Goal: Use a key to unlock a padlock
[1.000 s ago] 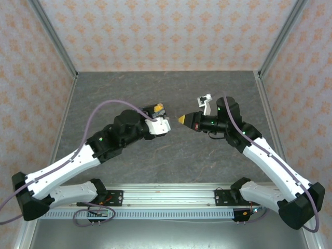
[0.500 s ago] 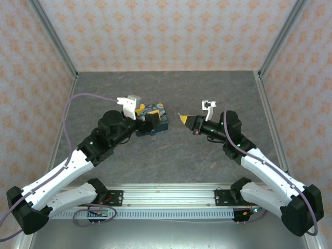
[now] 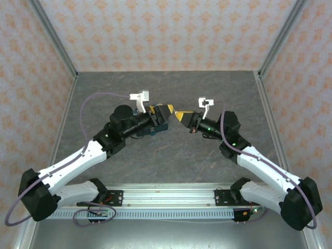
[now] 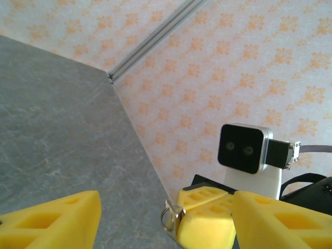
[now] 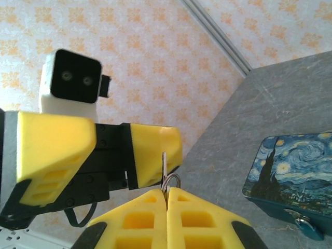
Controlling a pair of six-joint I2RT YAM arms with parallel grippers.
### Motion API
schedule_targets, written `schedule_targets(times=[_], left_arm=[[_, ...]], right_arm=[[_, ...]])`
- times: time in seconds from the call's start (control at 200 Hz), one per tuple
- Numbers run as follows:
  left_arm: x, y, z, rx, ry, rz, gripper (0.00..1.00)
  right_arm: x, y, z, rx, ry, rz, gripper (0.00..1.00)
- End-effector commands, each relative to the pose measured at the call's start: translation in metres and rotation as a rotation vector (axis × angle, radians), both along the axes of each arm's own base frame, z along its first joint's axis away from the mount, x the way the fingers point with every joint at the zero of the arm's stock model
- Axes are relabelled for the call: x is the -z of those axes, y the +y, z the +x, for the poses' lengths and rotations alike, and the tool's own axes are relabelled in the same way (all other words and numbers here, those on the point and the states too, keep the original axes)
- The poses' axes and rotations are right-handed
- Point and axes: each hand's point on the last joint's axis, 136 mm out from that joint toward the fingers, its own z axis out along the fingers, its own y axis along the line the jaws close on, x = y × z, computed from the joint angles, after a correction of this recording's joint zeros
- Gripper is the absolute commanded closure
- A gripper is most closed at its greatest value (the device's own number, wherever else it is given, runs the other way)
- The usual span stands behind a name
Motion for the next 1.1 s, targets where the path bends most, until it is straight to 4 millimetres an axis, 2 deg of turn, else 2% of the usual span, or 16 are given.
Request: schedule_targets(times=[0.0,0.435,0.776,0.856,0.886,1.096], left_arm=[[-0.038,-0.008,-0.004,0.049,-0.057,-0.111,0.36],[-0.034,-0.024,-0.004,0.092,-0.045,-0.097,0.56],[-0.036,-0.027,-0.005,0.097,-0.055,-0.085,0.91],[-0.035,-0.027,-0.005,0.095,-0.059,-0.065,1.00],[-0.035,-0.025,-0.005,0.090,-0.061,-0.056,1.00],[-0.035,-0.016,-0.007,0.057,-0.092,0.022,1.00]], right_arm=[[-0.033,0.004,-0.007,-0.038,-0.080,0.061,1.00],[-0.040,0.005,-0.008,-0.047,-0.076,0.077,1.00],[-0.036,0.005,-0.006,-0.041,-0.050,0.068,0.99],[-0.034,0.005,-0.006,-0.041,-0.040,0.056,0.96],[-0.034,0.005,-0.006,-0.041,-0.040,0.051,0.94],[-0.033,-0.004,-0.013,-0.032,-0.075,-0.014,0.65]])
